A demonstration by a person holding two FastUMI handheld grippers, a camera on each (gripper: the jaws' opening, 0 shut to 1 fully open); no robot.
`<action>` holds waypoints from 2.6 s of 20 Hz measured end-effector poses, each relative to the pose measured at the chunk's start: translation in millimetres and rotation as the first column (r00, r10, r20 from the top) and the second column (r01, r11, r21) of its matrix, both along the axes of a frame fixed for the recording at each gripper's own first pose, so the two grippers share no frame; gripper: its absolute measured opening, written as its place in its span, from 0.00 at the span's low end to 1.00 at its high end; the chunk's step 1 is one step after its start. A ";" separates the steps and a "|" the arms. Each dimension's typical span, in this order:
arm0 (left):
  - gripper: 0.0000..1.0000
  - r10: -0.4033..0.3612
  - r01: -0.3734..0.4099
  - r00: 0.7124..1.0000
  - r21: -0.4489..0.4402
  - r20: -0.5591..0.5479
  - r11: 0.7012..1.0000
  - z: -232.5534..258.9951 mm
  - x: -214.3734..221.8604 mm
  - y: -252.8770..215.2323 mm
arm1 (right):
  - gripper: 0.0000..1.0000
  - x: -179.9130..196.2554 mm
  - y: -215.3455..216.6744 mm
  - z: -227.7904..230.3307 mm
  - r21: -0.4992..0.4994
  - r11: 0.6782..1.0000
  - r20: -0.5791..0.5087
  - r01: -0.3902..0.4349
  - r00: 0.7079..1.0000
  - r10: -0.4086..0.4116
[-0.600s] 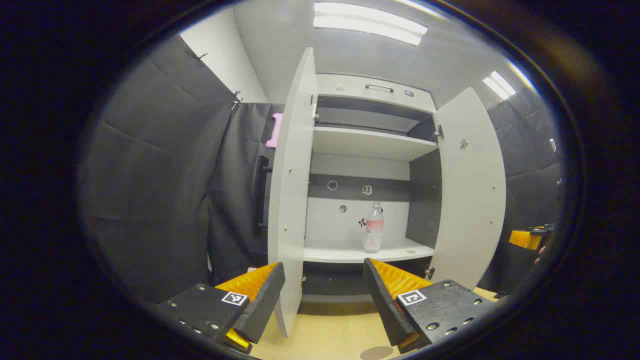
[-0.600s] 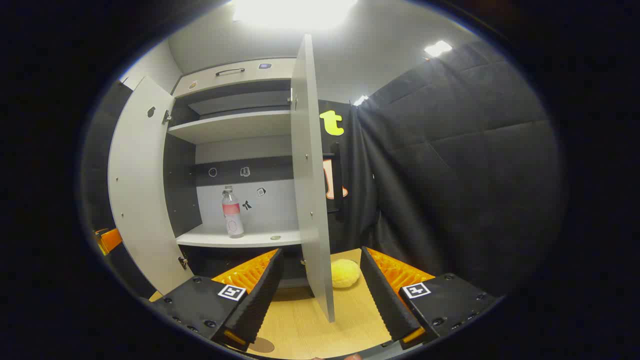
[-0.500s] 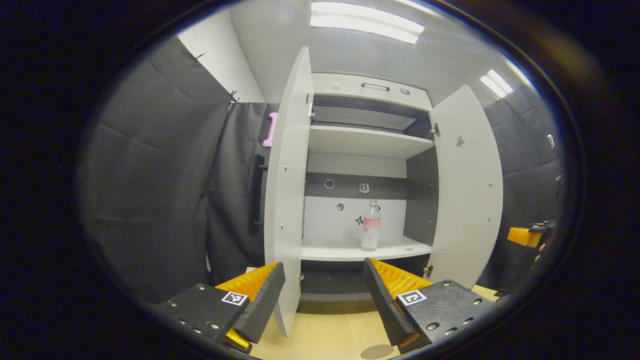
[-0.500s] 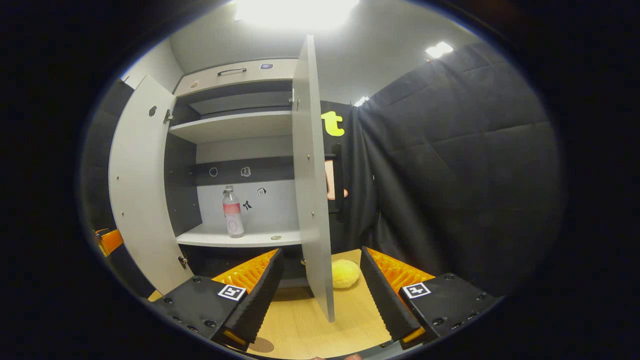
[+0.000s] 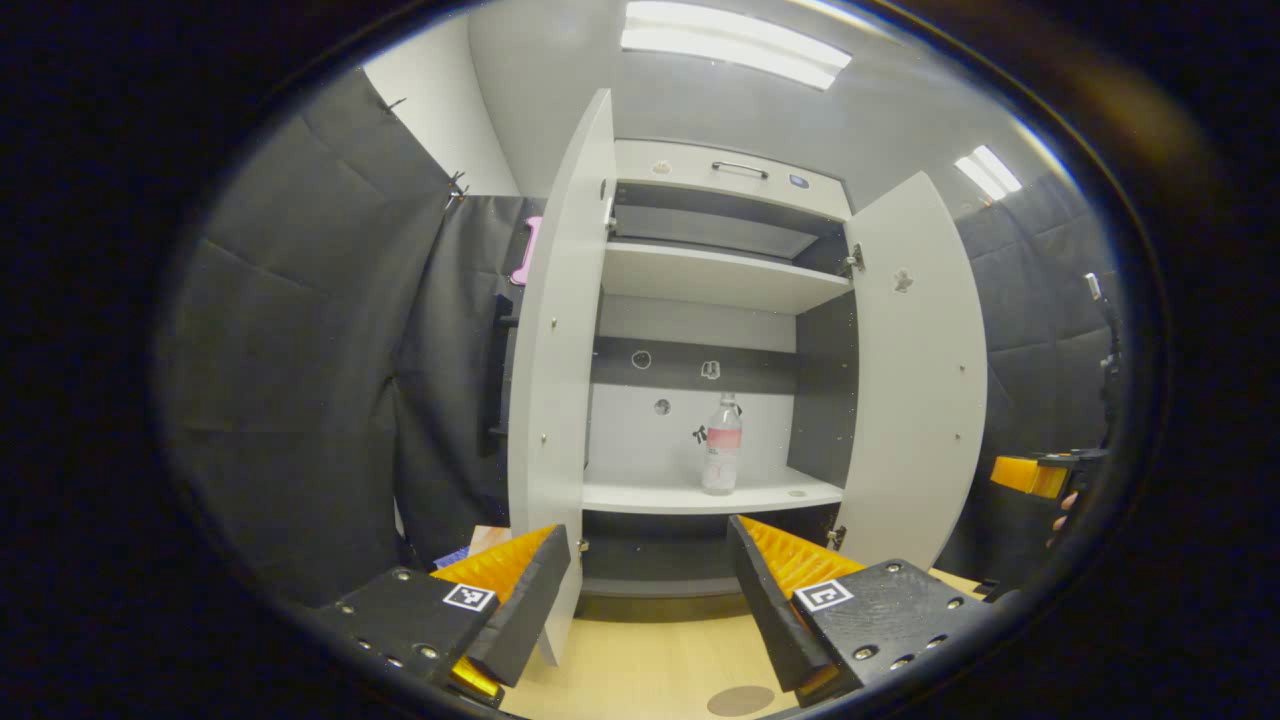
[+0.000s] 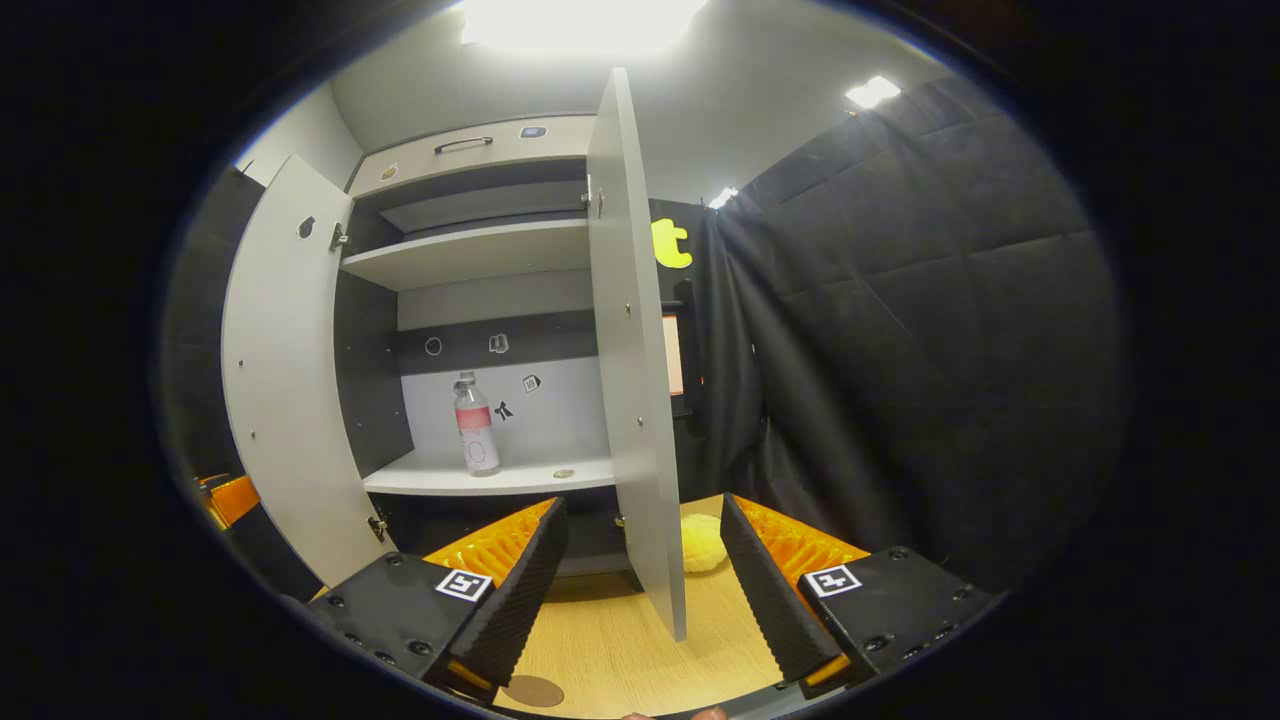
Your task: Grasp the bottle in the cabinet with the left hand and place it on the coaster, then close the right door with the right hand and the left door with the left hand.
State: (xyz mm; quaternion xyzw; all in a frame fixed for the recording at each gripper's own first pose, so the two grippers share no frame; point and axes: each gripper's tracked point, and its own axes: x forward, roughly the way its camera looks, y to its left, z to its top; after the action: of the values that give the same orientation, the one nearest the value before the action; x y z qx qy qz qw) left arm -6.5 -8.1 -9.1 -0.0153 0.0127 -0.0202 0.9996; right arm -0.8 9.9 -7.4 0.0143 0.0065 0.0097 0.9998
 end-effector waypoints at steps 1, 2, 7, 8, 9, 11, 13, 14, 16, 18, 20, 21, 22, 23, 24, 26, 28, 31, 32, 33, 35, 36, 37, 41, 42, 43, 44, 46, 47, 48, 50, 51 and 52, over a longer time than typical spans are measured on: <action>0.92 0.003 -0.003 1.000 -0.009 0.000 1.000 -0.5 0.0 1.2 | 0.97 0.2 0.3 -0.6 0.004 1.000 -0.003 0.000 1.000 0.000; 0.93 0.003 -0.003 1.000 -0.018 0.000 1.000 0.2 -0.1 1.6 | 0.97 1.5 1.9 -1.0 0.010 1.000 -0.006 -0.001 1.000 0.001; 0.93 0.002 -0.002 1.000 -0.020 -0.014 1.000 -3.8 2.2 -0.4 | 0.92 4.5 3.2 2.4 0.009 1.000 -0.003 -0.002 1.000 0.002; 0.92 0.001 -0.002 1.000 -0.017 -0.018 1.000 -4.2 3.7 -0.7 | 0.97 5.0 2.6 3.4 0.007 1.000 -0.002 -0.001 1.000 0.001; 0.93 -0.002 0.002 1.000 -0.016 -0.022 1.000 -5.6 5.1 -2.8 | 0.97 4.8 2.2 5.4 0.007 1.000 0.000 0.001 1.000 -0.001; 0.92 -0.009 0.009 1.000 -0.017 -0.023 1.000 -4.5 8.5 -5.9 | 0.92 4.8 0.0 9.1 0.008 1.000 0.003 0.011 1.000 -0.011; 0.92 -0.022 0.021 0.999 -0.021 -0.029 1.000 -2.8 13.1 -10.0 | 0.98 5.0 -2.8 12.2 0.005 1.000 -0.004 0.024 1.000 -0.024; 0.93 -0.032 0.031 0.999 -0.025 -0.029 0.999 -0.4 17.0 -12.9 | 0.98 3.6 -5.9 13.8 0.000 1.000 -0.002 0.031 1.000 -0.031; 0.93 -0.059 0.058 0.998 -0.036 -0.025 0.998 3.0 26.8 -22.4 | 0.98 4.1 -16.1 21.6 -0.013 0.998 0.019 0.061 0.998 -0.061; 0.96 -0.078 0.077 0.997 -0.029 -0.017 0.997 9.3 39.1 -32.7 | 0.98 7.1 -28.8 24.8 -0.026 0.995 0.023 0.092 0.995 -0.092; 0.92 -0.106 0.105 0.994 -0.049 -0.005 0.993 19.5 55.2 -50.0 | 0.92 13.1 -40.5 28.9 -0.027 0.992 0.029 0.121 0.992 -0.120; 0.92 -0.117 0.117 0.993 -0.061 0.002 0.991 24.5 64.9 -59.2 | 0.98 16.7 -47.0 30.6 -0.022 0.990 0.031 0.137 0.990 -0.136; 0.92 -0.126 0.126 0.992 -0.066 0.009 0.990 29.9 76.8 -66.8 | 0.98 21.0 -52.9 31.0 -0.016 0.989 0.028 0.149 0.988 -0.149; 0.96 -0.134 0.135 0.991 -0.062 0.015 0.989 32.2 89.4 -73.9 | 0.98 25.4 -58.3 32.1 -0.011 0.987 0.028 0.162 0.986 -0.162; 0.96 -0.143 0.144 0.989 -0.053 0.024 0.988 35.8 103.1 -80.7 | 0.98 29.2 -65.6 33.5 -0.008 0.984 0.032 0.178 0.983 -0.178; 0.96 -0.161 0.162 0.987 -0.034 0.028 0.986 37.3 132.7 -93.6 | 0.98 37.0 -80.0 34.7 -0.001 0.978 0.034 0.208 0.978 -0.208; 0.93 -0.170 0.170 0.985 -0.024 0.013 0.985 34.1 162.0 -105.5 | 0.98 44.8 -94.7 36.9 0.012 0.972 0.034 0.234 0.972 -0.234; 0.92 -0.175 0.174 0.985 -0.029 -0.008 0.984 27.1 200.3 -116.2 | 0.98 56.0 -116.9 38.7 0.034 0.960 0.043 0.276 0.960 -0.278; 0.96 -0.177 0.176 0.984 -0.032 -0.016 0.984 25.6 214.0 -118.9 | 0.98 60.7 -123.2 37.8 0.043 0.957 0.039 0.288 0.956 -0.289; 0.96 -0.178 0.177 0.984 -0.033 -0.025 0.984 22.9 226.3 -122.1 | 0.98 65.0 -128.3 38.0 0.054 0.953 0.037 0.298 0.953 -0.300; 0.92 -0.174 0.173 0.984 -0.032 -0.033 0.984 21.7 251.8 -125.3 | 0.98 70.8 -139.2 41.1 0.077 0.946 0.045 0.316 0.946 -0.320; 0.93 -0.170 0.169 0.985 -0.026 -0.035 0.985 21.9 265.2 -126.8 | 0.98 74.1 -144.9 41.6 0.085 0.942 0.051 0.326 0.942 -0.330; 0.96 -0.169 0.168 0.985 -0.019 -0.041 0.986 20.3 277.2 -128.9 | 0.98 77.4 -150.3 42.6 0.089 0.938 0.055 0.336 0.938 -0.341; 0.92 -0.188 0.188 0.980 -0.010 -0.065 0.982 7.4 318.7 -143.8 | 0.92 87.1 -173.0 38.3 0.089 0.919 0.050 0.385 0.919 -0.390; 0.92 -0.191 0.190 0.979 -0.007 -0.067 0.982 6.2 328.9 -146.2 | 0.98 88.9 -175.9 35.7 0.092 0.914 0.048 0.396 0.915 -0.401; 0.92 -0.190 0.190 0.979 -0.001 -0.069 0.982 4.2 337.4 -148.4 | 0.98 89.6 -178.8 34.2 0.096 0.909 0.045 0.405 0.911 -0.410; 0.93 -0.189 0.190 0.979 0.005 -0.071 0.982 2.5 347.6 -150.4 | 0.98 90.7 -181.8 32.3 0.104 0.905 0.042 0.413 0.907 -0.419; 0.92 -0.199 0.201 0.977 0.016 -0.082 0.980 -2.3 366.6 -156.2 | 0.92 94.4 -183.8 26.3 0.124 0.900 0.035 0.419 0.904 -0.426; 0.92 -0.204 0.206 0.975 0.023 -0.088 0.978 -4.8 375.3 -158.0 | 0.98 97.2 -181.4 25.1 0.130 0.901 0.031 0.415 0.906 -0.422; 0.92 -0.205 0.209 0.974 0.028 -0.096 0.978 -7.4 383.8 -159.8 | 0.98 100.5 -181.6 23.4 0.131 0.901 0.029 0.413 0.907 -0.420; 0.96 -0.209 0.214 0.972 0.035 -0.109 0.976 -13.0 401.1 -166.7 | 0.98 101.2 -183.1 23.6 0.123 0.898 0.036 0.422 0.903 -0.429; 0.96 -0.213 0.219 0.970 0.047 -0.114 0.975 -15.8 406.0 -169.9 | 0.98 100.6 -182.8 24.4 0.121 0.897 0.039 0.425 0.901 -0.432; 0.93 -0.206 0.215 0.972 0.070 -0.115 0.974 -15.1 409.5 -169.7 | 0.98 102.1 -182.5 23.0 0.119 0.897 0.038 0.425 0.901 -0.432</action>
State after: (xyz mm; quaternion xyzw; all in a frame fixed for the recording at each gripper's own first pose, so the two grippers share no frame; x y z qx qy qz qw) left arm 403.0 -177.8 -24.2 0.0262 0.0688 -0.1248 0.9894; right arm 101.2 -172.6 15.7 0.0690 -0.0288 -0.2099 0.9749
